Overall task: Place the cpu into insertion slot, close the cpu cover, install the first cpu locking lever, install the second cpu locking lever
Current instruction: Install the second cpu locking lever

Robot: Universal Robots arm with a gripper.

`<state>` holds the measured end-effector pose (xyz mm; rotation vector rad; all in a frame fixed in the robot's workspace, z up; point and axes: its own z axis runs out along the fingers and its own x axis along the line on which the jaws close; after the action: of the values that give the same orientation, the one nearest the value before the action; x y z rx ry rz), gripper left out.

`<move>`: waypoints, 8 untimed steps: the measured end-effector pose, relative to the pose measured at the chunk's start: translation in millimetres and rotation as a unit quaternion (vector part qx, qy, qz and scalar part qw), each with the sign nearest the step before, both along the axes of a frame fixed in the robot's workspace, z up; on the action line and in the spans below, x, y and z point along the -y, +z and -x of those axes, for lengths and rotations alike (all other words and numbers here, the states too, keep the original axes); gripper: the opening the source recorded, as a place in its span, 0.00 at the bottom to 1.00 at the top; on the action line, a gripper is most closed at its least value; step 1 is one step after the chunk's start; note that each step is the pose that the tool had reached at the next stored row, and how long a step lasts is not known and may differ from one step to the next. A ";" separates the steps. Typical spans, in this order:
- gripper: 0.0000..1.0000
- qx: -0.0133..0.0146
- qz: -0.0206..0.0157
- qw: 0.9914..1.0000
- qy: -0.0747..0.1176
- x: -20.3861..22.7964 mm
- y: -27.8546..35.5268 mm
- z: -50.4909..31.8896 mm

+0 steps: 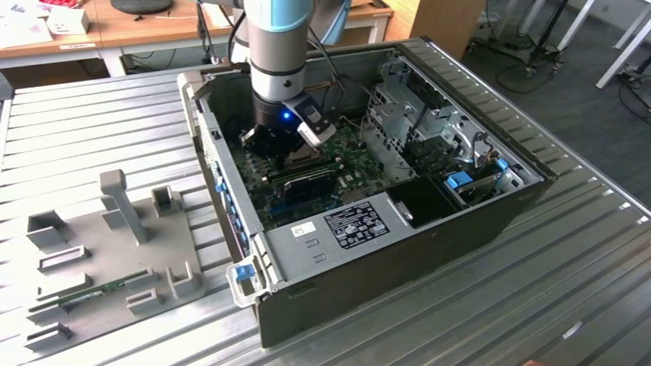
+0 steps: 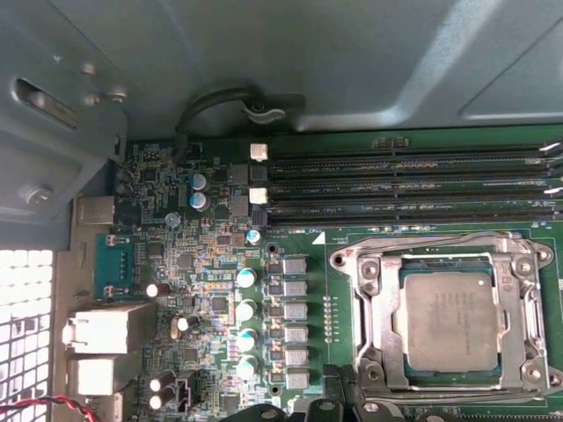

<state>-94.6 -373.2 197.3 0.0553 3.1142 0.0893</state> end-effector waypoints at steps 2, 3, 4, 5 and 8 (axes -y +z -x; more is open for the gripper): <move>0.10 0.000 0.000 1.000 0.000 0.0 -0.4 0.0; 0.10 0.000 0.000 1.000 0.000 0.0 -0.5 0.0; 0.10 0.000 0.000 1.000 0.000 0.0 -0.6 0.0; 0.10 0.000 0.000 1.000 0.000 0.1 -0.7 0.0; 0.10 0.000 0.000 1.000 0.000 0.7 -0.9 0.0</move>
<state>-94.6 -373.9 196.4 0.0553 3.1142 0.0896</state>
